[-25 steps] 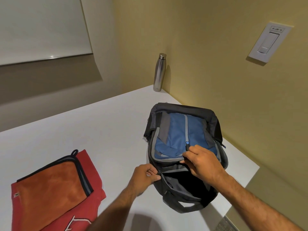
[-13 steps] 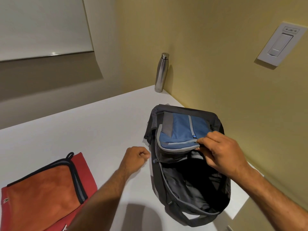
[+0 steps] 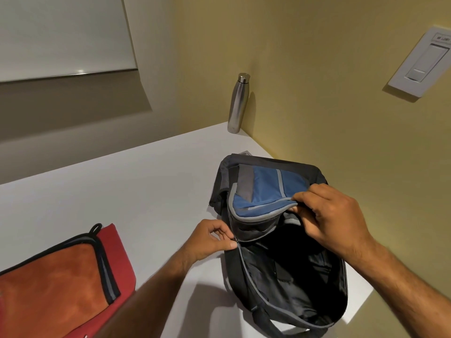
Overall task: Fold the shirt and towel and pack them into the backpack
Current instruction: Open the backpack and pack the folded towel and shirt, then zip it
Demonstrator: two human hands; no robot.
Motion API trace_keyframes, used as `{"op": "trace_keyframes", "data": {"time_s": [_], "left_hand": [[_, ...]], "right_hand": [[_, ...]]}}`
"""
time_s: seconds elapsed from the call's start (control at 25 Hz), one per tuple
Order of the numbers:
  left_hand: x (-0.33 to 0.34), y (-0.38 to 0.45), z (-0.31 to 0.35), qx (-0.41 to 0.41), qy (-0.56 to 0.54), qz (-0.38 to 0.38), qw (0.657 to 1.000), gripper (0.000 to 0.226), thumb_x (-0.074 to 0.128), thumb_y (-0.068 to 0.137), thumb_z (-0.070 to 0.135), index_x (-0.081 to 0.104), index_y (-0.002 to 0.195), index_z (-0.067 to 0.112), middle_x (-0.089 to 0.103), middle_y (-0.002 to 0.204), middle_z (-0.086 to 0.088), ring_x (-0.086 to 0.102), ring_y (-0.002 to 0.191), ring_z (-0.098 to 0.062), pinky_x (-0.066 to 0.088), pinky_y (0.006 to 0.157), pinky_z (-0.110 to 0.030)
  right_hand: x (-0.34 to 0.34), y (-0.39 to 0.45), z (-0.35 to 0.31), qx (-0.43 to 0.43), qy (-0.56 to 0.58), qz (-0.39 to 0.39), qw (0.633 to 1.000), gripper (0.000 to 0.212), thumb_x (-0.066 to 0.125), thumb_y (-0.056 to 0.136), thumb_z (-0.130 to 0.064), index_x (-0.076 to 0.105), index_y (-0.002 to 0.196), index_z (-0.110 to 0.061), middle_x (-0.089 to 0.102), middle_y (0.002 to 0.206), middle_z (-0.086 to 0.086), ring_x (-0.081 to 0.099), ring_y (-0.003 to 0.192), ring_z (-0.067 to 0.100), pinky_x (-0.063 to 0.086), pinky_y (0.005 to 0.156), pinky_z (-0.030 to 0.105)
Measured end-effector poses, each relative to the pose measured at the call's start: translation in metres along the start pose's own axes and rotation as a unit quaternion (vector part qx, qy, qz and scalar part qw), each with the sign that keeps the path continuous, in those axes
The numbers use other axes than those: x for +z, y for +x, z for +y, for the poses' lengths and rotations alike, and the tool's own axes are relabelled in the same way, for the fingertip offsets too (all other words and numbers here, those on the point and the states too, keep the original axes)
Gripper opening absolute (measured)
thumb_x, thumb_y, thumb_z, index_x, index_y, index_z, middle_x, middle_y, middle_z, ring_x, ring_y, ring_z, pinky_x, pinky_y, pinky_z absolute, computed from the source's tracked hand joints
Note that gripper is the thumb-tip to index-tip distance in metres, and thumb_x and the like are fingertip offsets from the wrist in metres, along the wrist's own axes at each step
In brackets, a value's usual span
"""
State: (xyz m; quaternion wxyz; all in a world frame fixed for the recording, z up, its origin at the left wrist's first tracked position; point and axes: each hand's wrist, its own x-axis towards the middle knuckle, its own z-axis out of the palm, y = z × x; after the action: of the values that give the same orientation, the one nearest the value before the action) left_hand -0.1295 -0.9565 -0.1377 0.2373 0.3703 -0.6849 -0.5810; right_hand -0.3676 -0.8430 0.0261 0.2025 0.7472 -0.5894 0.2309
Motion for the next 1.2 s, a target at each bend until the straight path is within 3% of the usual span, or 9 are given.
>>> {"op": "trace_keyframes", "data": {"time_s": [0.16,0.48,0.56,0.8,1.0,1.2], "left_hand": [[0.003,0.004,0.002,-0.021,0.053,-0.019,0.998,0.020,0.085,0.072,0.007,0.070,0.074,0.020,0.069,0.074,0.005,0.060,0.064,-0.003,0.050,0.064,-0.017],[-0.026,0.043,0.008,-0.044,0.136,0.083,0.986,0.020,0.081,0.076,0.002,0.069,0.075,0.017,0.066,0.069,0.009,0.060,0.056,0.006,0.046,0.062,-0.009],[-0.025,0.054,0.009,-0.044,0.185,0.097,0.977,0.018,0.076,0.080,0.001,0.068,0.079,0.017,0.066,0.072,0.008,0.060,0.058,0.003,0.045,0.062,-0.009],[-0.019,0.082,0.005,-0.046,0.258,0.165,0.951,0.005,0.068,0.089,0.010,0.070,0.084,0.012,0.073,0.087,-0.005,0.066,0.079,-0.020,0.052,0.075,-0.028],[-0.016,0.088,0.002,-0.064,0.265,0.225,0.935,0.006,0.067,0.090,0.013,0.072,0.088,0.012,0.072,0.088,-0.005,0.062,0.076,-0.018,0.047,0.072,-0.025],[-0.020,0.079,-0.003,-0.034,0.225,0.186,0.956,0.008,0.066,0.090,0.009,0.074,0.094,0.010,0.073,0.093,-0.006,0.060,0.078,-0.013,0.045,0.076,-0.022]], "right_hand": [[0.000,0.001,0.001,-0.006,0.001,0.002,1.000,0.031,0.053,0.087,-0.033,0.074,0.088,-0.010,0.064,0.073,0.000,0.061,0.065,0.023,0.044,0.054,0.024],[-0.006,0.001,0.009,0.002,0.005,0.020,1.000,0.022,0.062,0.086,-0.029,0.074,0.090,-0.010,0.065,0.074,0.001,0.062,0.066,0.024,0.048,0.056,0.028],[-0.005,0.002,0.010,0.001,0.005,0.025,1.000,0.021,0.064,0.086,-0.027,0.074,0.089,-0.010,0.065,0.074,0.002,0.062,0.066,0.024,0.047,0.057,0.027],[-0.006,0.003,0.013,-0.001,0.009,0.033,0.999,0.021,0.066,0.085,-0.027,0.075,0.089,-0.008,0.065,0.074,0.003,0.062,0.064,0.025,0.050,0.056,0.029],[-0.002,0.001,0.011,-0.003,0.003,0.032,0.999,0.015,0.073,0.081,-0.021,0.075,0.089,-0.008,0.066,0.075,0.004,0.062,0.065,0.025,0.050,0.055,0.030],[0.003,-0.005,0.003,-0.025,0.006,0.014,1.000,0.019,0.064,0.083,-0.024,0.075,0.087,-0.009,0.064,0.073,0.002,0.060,0.063,0.022,0.043,0.058,0.023]]}}
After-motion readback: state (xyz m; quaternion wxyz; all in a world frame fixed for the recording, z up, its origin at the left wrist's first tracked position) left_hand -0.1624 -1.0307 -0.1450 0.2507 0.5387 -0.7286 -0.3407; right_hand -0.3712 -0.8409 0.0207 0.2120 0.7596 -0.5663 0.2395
